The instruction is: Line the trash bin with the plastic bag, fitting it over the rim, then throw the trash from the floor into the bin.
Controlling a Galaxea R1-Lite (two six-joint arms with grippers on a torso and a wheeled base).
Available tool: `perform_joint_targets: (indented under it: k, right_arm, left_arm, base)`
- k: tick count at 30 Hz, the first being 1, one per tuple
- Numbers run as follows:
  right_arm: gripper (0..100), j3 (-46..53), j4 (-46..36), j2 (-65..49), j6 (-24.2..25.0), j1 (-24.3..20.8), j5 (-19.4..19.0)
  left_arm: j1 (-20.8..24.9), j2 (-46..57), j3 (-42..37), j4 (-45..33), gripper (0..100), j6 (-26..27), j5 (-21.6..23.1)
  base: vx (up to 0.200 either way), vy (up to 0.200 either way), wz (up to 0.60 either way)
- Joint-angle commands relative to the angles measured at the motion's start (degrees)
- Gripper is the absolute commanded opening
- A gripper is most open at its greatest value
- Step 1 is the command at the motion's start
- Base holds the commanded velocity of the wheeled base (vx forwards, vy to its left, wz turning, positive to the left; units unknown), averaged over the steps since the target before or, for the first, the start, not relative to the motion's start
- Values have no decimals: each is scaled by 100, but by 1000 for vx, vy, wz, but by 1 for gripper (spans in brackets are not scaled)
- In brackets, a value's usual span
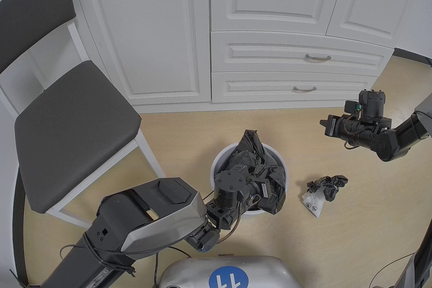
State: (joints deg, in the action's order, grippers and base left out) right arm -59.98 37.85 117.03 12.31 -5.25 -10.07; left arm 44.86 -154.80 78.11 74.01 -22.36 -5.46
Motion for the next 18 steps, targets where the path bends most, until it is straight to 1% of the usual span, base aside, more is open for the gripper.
perform_joint_targets:
  k: [1,3,5,7,9,10,12,16,17,18]
  right_arm:
    - [0,12,-6,-22,-1,24,-4]
    - [0,56,-15,-75,-10,16,-4]
    - [0,83,-15,-93,-45,7,-4]
    - [0,188,-15,-163,-177,-2,-13]
    - [0,223,-15,-189,-212,-11,-21]
    - [0,320,-23,-251,-291,-11,-118]
    - [0,417,-23,-321,-379,-20,-241]
    - [0,636,-23,-321,-721,-55,-347]
    - [0,672,-23,-304,-818,-63,-347]
    - [0,698,-23,-295,-888,-72,-347]
  left_arm:
    - [-48,187,64,26,0,12,-95]
    - [-21,424,12,17,0,21,-210]
    - [-13,538,-50,17,0,30,-219]
    - [14,819,-375,8,0,65,-210]
    - [23,890,-480,-18,0,74,-219]
    - [40,1092,-814,-106,0,109,-192]
    - [67,1241,-1192,-185,0,214,-148]
    - [93,1189,-1526,-255,0,276,-104]
    - [93,1162,-1526,-273,100,267,-104]
    - [84,1162,-1509,-264,100,267,-95]
  base:
    - [0,0,0]
    - [0,0,0]
    - [0,0,0]
    - [0,0,0]
    - [0,0,0]
    - [0,0,0]
    - [0,0,0]
    - [0,0,0]
    - [0,0,0]
    - [0,0,0]
